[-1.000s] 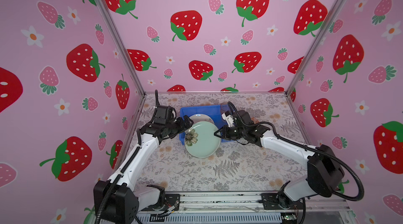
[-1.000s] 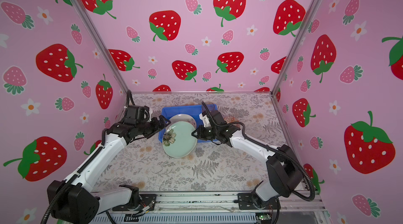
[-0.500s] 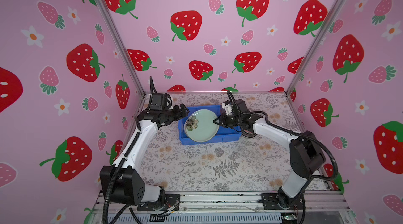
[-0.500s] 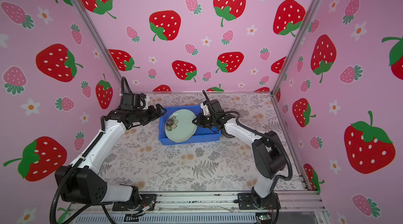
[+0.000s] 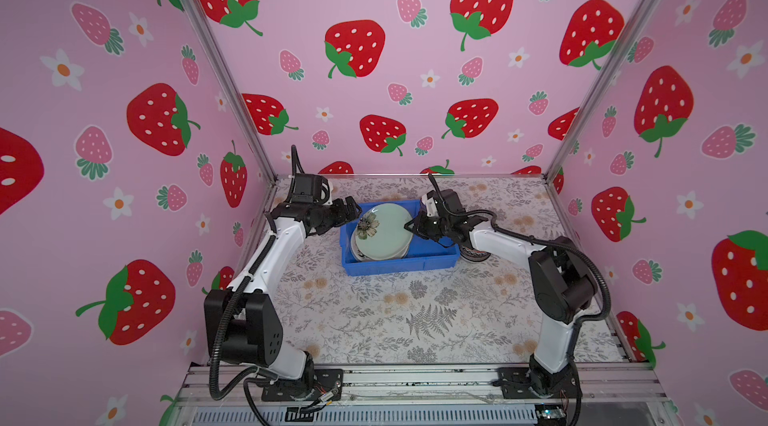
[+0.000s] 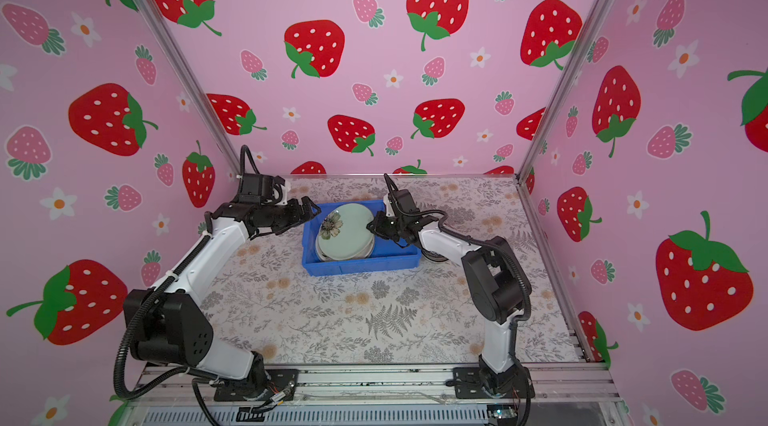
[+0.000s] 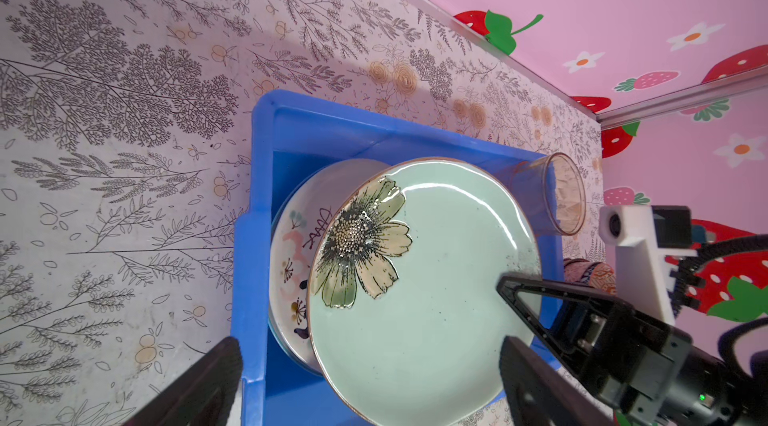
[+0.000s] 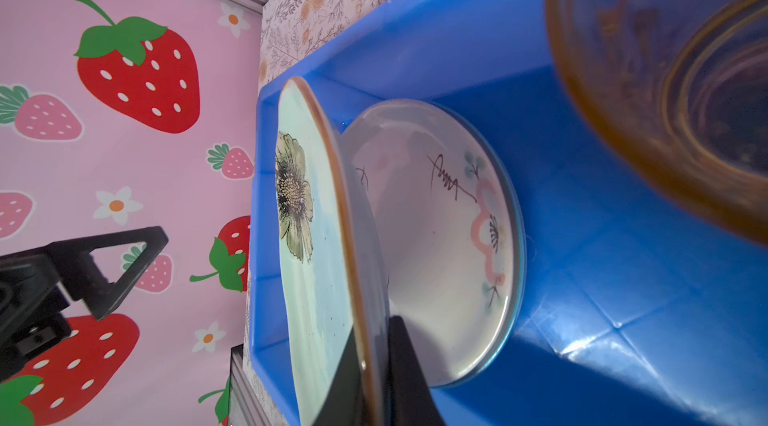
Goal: Place the mixed dishes into the plastic bin
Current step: 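Carry the green plate with both grippers into the bin and lower it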
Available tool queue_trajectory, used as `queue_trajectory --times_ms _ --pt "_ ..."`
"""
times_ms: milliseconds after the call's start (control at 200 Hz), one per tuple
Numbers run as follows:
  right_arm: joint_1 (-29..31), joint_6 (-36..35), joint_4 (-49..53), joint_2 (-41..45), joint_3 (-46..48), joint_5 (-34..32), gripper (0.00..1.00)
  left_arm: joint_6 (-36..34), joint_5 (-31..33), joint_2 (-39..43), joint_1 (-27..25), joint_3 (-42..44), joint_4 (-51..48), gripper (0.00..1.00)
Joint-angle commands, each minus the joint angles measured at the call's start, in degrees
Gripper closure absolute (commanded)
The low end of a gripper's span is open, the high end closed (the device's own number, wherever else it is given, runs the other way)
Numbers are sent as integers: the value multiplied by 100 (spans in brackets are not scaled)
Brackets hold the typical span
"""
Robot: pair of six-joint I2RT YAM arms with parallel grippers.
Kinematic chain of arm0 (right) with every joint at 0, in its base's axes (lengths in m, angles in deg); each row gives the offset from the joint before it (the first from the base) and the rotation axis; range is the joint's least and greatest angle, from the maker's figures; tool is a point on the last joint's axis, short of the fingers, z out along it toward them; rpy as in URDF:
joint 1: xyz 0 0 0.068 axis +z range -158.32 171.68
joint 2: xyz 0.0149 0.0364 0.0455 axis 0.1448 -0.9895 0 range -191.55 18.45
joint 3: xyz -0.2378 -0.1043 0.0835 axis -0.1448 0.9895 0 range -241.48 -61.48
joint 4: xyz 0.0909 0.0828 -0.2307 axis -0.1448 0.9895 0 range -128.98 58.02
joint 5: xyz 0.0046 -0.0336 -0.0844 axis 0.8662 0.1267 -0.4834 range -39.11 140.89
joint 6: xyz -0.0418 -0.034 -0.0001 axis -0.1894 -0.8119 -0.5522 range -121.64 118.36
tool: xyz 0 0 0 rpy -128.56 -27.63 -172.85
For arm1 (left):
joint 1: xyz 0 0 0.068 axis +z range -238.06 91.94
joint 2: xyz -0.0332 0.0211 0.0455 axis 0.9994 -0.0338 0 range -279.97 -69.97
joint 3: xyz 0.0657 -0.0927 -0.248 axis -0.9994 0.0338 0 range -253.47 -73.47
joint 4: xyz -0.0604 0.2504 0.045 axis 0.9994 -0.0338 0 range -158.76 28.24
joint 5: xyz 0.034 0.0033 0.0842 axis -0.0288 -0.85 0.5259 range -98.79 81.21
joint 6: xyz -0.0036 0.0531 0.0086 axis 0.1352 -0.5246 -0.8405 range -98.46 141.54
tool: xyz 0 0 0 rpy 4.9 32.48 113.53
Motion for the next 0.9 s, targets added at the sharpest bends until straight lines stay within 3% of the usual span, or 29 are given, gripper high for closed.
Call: queue_trajectory --times_ms 0,895 --pt "-20 242 -754 10 -345 -77 100 -149 -96 111 54 -53 55 1" --pt "213 324 -874 -559 -298 -244 100 -115 -225 164 154 26 53 1"
